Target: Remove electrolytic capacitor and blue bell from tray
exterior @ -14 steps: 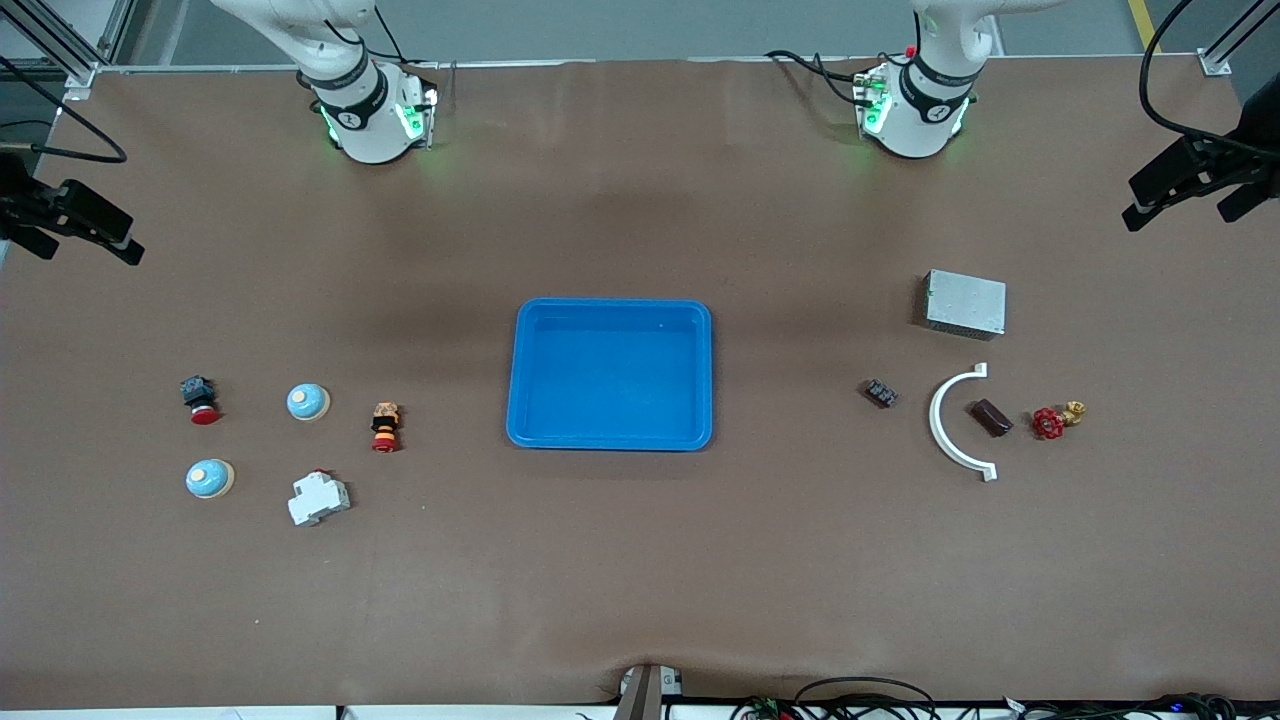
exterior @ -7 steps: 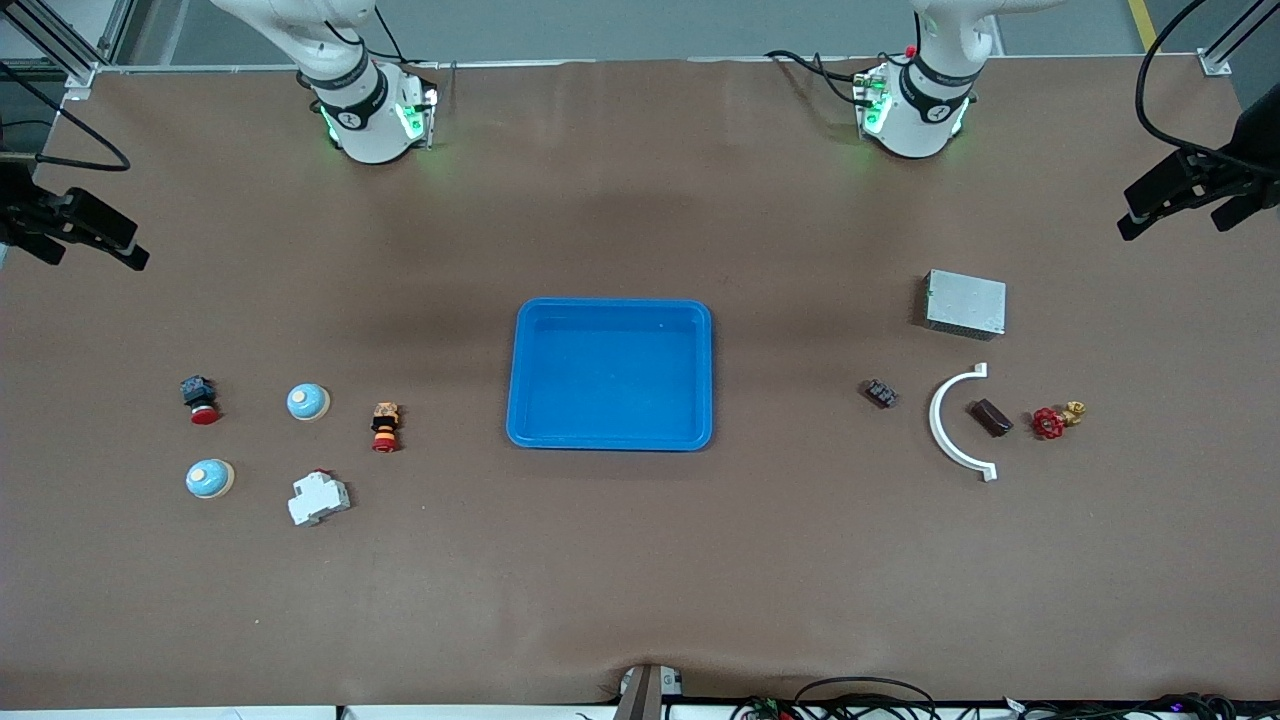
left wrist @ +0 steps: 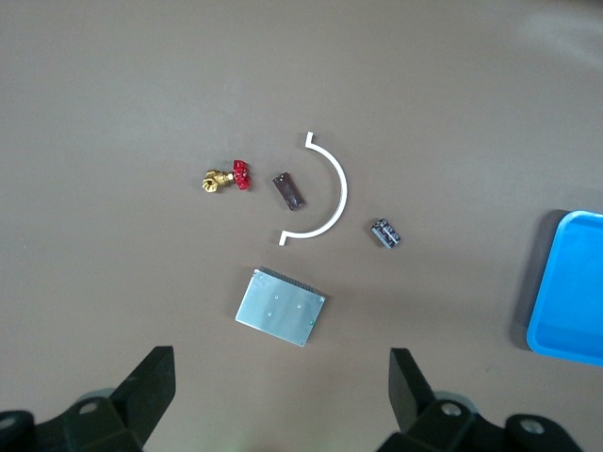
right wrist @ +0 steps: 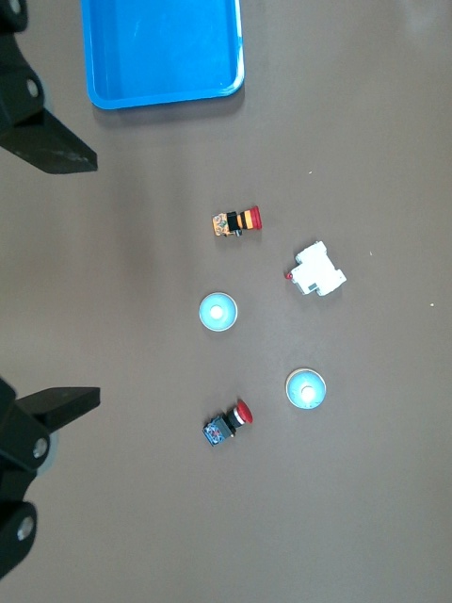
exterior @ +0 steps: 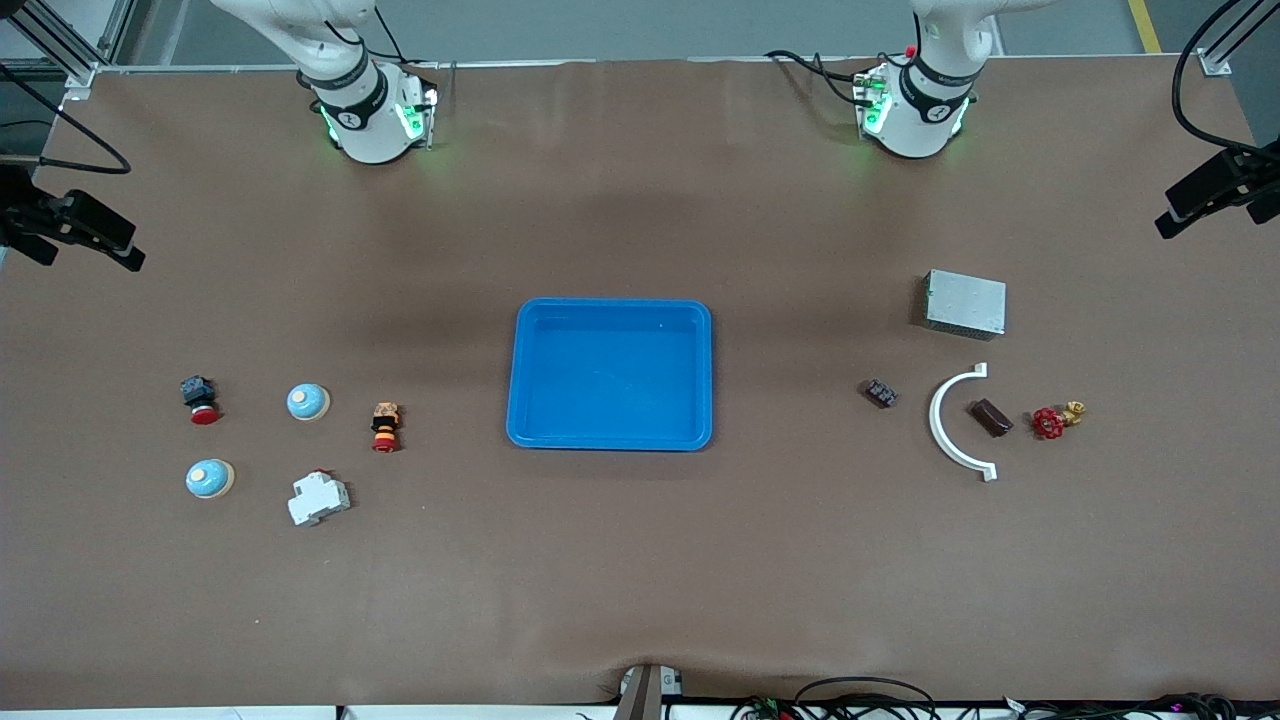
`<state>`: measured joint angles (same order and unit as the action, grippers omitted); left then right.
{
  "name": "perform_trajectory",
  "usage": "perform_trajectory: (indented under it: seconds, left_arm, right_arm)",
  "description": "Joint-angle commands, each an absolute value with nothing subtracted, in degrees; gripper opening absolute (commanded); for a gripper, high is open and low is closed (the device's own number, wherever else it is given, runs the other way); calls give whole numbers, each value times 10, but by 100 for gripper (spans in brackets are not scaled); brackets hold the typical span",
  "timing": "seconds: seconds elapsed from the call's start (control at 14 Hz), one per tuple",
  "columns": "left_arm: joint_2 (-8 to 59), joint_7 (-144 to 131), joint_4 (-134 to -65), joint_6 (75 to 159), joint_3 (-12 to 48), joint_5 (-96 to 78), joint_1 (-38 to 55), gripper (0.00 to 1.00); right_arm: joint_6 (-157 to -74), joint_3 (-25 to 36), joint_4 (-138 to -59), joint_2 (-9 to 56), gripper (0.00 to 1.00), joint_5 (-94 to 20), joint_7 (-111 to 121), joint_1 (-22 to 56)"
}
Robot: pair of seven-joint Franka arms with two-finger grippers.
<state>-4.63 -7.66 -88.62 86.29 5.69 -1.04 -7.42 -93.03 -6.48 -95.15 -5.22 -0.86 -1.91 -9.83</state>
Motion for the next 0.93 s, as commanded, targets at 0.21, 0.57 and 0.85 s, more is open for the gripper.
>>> perform_trajectory:
  seconds: [0.21, 0.57, 0.85]
  left_arm:
    - [-42, -63, -879, 850, 78, -11, -72, 100]
    - [-42, -65, -879, 840, 126, 29, -71, 100]
    - [-42, -62, -875, 839, 138, 31, -78, 100]
  right_arm:
    - [-925, -62, -944, -45, 100, 0, -19, -91]
    - [-925, -62, -946, -45, 100, -2, -19, -91]
    - [-925, -62, -946, -45, 100, -4, -19, -91]
